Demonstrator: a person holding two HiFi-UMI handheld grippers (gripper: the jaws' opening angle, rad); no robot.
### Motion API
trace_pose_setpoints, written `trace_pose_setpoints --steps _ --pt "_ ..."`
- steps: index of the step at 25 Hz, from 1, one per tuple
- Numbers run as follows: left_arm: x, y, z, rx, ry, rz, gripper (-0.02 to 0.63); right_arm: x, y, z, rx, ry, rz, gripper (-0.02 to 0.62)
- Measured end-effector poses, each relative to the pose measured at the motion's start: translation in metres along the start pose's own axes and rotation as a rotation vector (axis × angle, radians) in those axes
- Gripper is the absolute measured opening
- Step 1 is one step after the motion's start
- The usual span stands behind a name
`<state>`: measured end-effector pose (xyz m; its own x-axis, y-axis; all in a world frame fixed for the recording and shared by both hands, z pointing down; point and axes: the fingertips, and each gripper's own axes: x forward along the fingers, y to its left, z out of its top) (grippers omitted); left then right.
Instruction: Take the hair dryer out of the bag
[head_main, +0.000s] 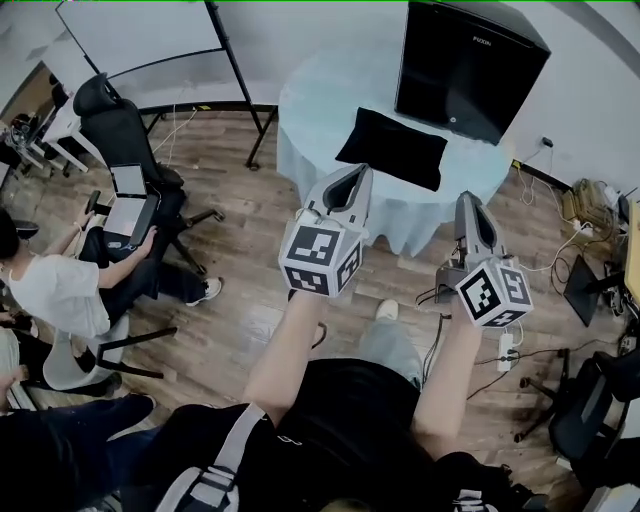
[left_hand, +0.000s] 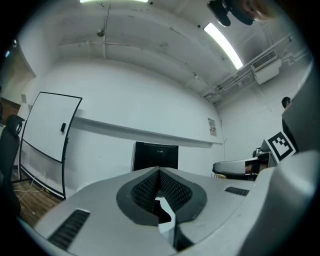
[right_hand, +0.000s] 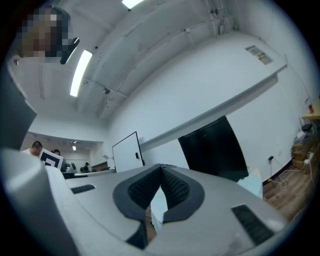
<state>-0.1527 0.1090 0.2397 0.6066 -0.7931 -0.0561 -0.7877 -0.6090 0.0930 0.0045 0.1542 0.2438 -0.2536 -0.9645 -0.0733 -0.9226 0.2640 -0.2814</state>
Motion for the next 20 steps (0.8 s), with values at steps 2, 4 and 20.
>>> trace_pose_setpoints --steps 2,4,20 --pt "0.018 0.003 -0.001 0.01 0.008 0.0 0.011 0.021 0.002 -0.004 0.011 -0.004 0.053 0.005" --pt "0.034 0.007 -0.005 0.013 0.026 0.004 0.011 0.035 -0.006 -0.01 0.049 -0.01 0.072 0.005" --pt "0.176 0.013 -0.042 0.021 0.176 -0.012 0.011 0.125 -0.14 0.036 0.158 -0.011 0.086 0.005"
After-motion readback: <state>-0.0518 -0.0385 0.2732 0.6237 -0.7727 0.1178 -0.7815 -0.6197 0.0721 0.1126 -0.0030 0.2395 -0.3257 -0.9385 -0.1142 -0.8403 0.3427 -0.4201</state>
